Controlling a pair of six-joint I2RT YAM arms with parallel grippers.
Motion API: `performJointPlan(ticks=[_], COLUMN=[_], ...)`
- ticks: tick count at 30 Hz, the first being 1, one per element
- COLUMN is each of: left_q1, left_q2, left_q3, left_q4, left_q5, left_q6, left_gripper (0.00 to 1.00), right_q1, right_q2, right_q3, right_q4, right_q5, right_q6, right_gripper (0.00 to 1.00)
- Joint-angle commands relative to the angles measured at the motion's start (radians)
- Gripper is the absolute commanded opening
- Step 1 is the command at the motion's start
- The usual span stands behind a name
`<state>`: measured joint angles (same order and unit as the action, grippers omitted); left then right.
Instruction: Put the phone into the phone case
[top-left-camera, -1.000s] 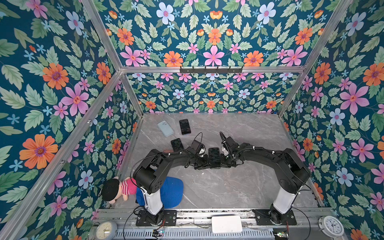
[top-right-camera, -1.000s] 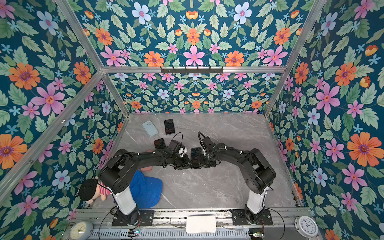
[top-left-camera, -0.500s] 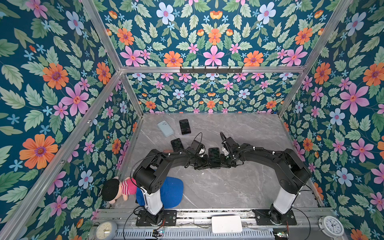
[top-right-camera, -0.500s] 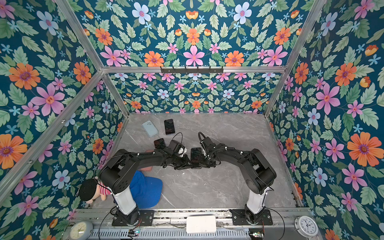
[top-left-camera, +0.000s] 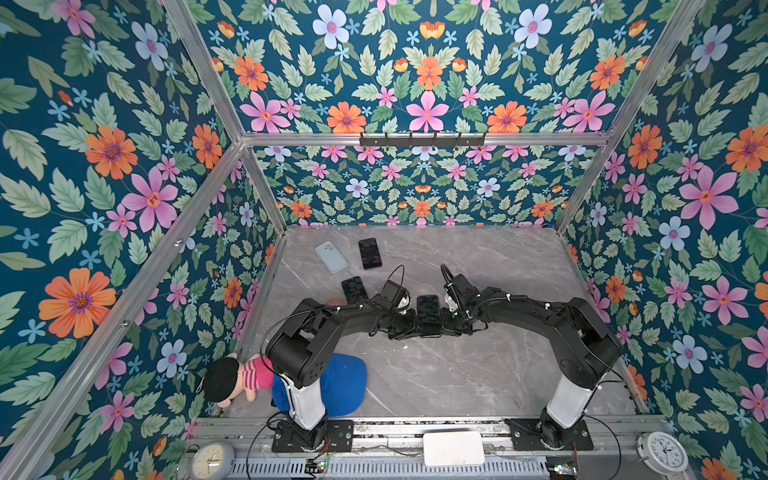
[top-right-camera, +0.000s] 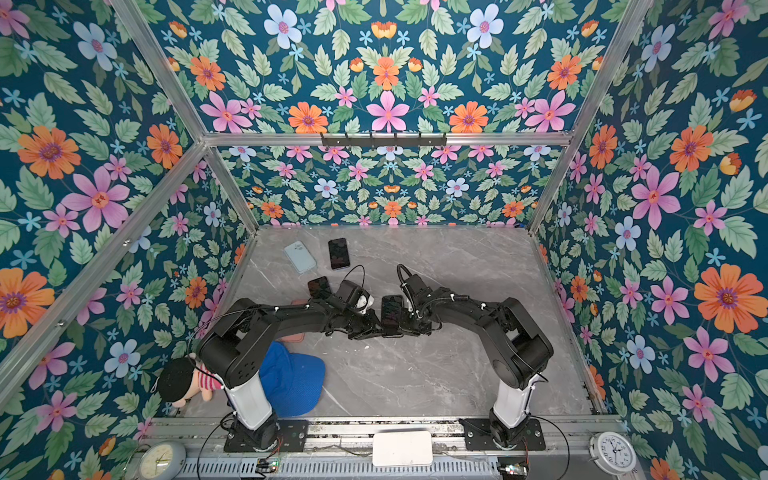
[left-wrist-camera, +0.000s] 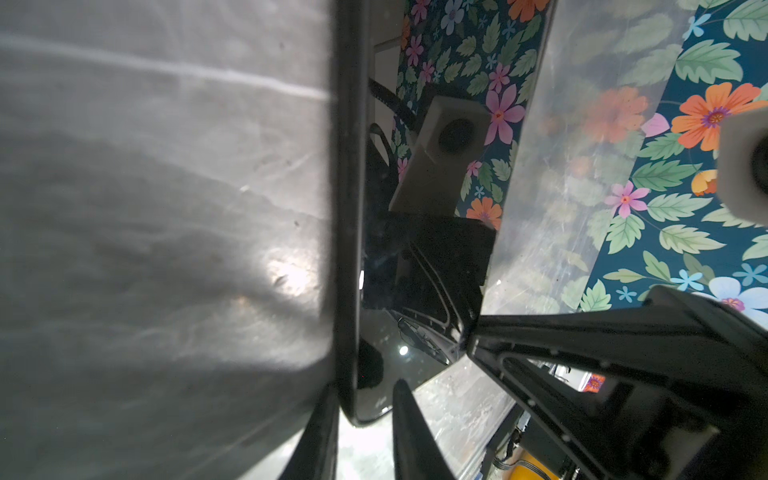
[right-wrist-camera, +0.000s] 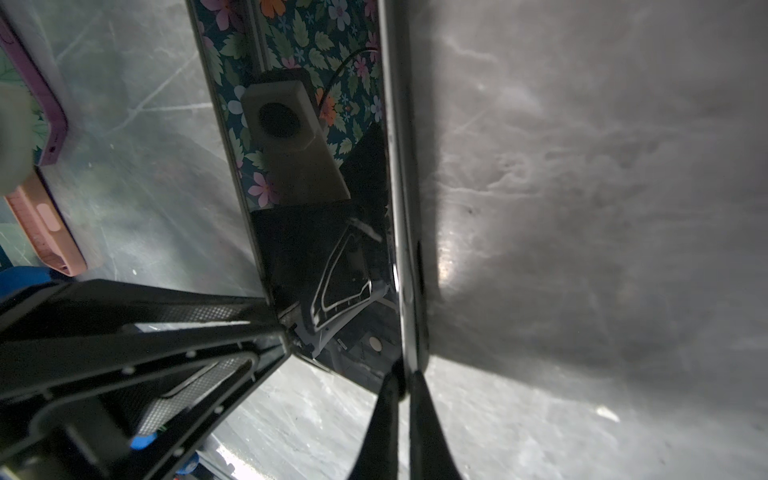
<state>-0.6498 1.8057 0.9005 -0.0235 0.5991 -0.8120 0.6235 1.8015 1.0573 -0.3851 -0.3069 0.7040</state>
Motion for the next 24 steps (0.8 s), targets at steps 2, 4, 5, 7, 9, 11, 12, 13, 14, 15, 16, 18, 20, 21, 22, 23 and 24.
performJointPlan(ticks=[2, 4, 5, 7, 9, 11, 12, 13, 14, 15, 16, 18, 20, 21, 22, 23, 24], left_q1=[-0.006, -0.006, -0.007, -0.006, -0.006, -0.006, -0.006, -0.006, -0.005, -0.007, -0.006, -0.006, -0.004, -0.005, -0.004, -0.003, -0.001], left_q2=[0.003, 0.003, 0.001, 0.001, 0.001, 0.001, 0.0, 0.0, 0.0, 0.0, 0.0, -0.001, -0.005, -0.006, -0.008, -0.009, -0.011], left_q3=[-0.001, -0.003, -0.003, -0.005, -0.005, -0.003, -0.002, -0.002, -0.003, -0.003, -0.003, -0.005, -0.009, -0.01, -0.011, -0.011, -0.011], left_q4=[0.065, 0.066, 0.065, 0.068, 0.067, 0.065, 0.066, 0.065, 0.064, 0.064, 0.065, 0.064, 0.059, 0.056, 0.05, 0.046, 0.044], left_q5=[0.024, 0.024, 0.024, 0.024, 0.022, 0.024, 0.022, 0.022, 0.023, 0.023, 0.022, 0.021, 0.018, 0.016, 0.013, 0.012, 0.011], left_q6=[0.003, 0.002, 0.003, 0.002, 0.002, 0.002, 0.002, 0.004, 0.004, 0.004, 0.004, 0.004, 0.006, 0.008, 0.012, 0.014, 0.016], left_gripper=[0.25, 0.26, 0.26, 0.26, 0.26, 0.26, 0.26, 0.26, 0.26, 0.26, 0.26, 0.26, 0.26, 0.26, 0.26, 0.26, 0.26], right_q1=[0.018, 0.02, 0.019, 0.021, 0.02, 0.021, 0.02, 0.019, 0.02, 0.02, 0.02, 0.021, 0.021, 0.019, 0.02, 0.021, 0.021], right_q2=[0.033, 0.031, 0.032, 0.031, 0.034, 0.037, 0.039, 0.039, 0.039, 0.038, 0.038, 0.04, 0.034, 0.028, 0.02, 0.012, 0.004], right_q3=[-0.013, -0.014, -0.014, -0.017, -0.022, -0.033, -0.033, -0.035, -0.034, -0.034, -0.033, -0.029, -0.024, -0.02, -0.015, -0.009, -0.003], right_q4=[0.061, 0.061, 0.062, 0.063, 0.064, 0.074, 0.073, 0.074, 0.072, 0.067, 0.061, 0.051, 0.037, 0.028, 0.014, 0.001, -0.011], right_q5=[-0.073, -0.072, -0.072, -0.072, -0.066, -0.064, -0.066, -0.064, -0.06, -0.052, -0.043, -0.036, -0.026, -0.017, -0.005, 0.005, 0.015], right_q6=[0.018, 0.02, 0.02, 0.022, 0.022, 0.026, 0.026, 0.026, 0.025, 0.021, 0.016, 0.01, 0.004, 0.0, -0.005, -0.011, -0.017], right_gripper=[0.07, 0.07, 0.07, 0.07, 0.07, 0.07, 0.07, 0.07, 0.07, 0.07, 0.07, 0.07, 0.07, 0.07, 0.08, 0.08, 0.08])
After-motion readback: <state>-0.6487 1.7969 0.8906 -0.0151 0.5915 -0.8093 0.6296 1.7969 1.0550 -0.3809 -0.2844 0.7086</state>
